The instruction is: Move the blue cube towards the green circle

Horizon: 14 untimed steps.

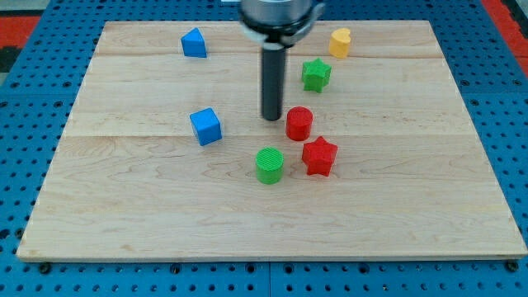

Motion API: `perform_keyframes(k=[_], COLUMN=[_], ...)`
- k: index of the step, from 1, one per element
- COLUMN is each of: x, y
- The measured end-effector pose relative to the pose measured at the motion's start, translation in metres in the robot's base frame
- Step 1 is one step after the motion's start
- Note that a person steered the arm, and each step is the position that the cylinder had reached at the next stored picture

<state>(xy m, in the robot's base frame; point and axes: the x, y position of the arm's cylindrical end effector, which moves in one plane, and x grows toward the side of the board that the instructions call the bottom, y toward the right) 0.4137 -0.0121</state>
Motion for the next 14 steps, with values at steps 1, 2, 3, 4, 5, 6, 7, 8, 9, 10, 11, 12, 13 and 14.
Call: perform_keyframes(k=[1,2,3,4,5,6,7,8,9,10,11,12,13,14], x=[0.02,0.022,0.02,0.02,0.014,0.008,0.001,0.001,0.031,0.024,0.019,0.014,0.014,0.014], y=[0.004,0.047,0.077,0.017,-0.027,-0.088,-0.128,-0.186,-0.154,-0.111,-0.111,-0.087,-0.086,-0.075])
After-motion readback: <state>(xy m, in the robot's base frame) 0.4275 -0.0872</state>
